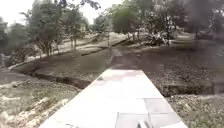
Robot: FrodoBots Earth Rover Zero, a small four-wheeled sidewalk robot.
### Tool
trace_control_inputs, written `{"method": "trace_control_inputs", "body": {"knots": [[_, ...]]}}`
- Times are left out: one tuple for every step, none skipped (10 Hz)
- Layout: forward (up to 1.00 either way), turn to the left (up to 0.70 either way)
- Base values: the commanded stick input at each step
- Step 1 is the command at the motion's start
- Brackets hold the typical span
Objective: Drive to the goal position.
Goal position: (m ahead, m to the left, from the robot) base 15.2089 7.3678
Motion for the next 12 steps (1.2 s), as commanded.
{"method": "trace_control_inputs", "body": {"knots": [[0.70,0.00],[0.70,0.00],[0.70,0.00],[0.70,0.00],[0.70,0.00],[0.70,0.00],[0.70,-0.07],[0.70,-0.23],[0.70,-0.33],[0.70,-0.32],[0.70,-0.31],[0.70,-0.30]]}}
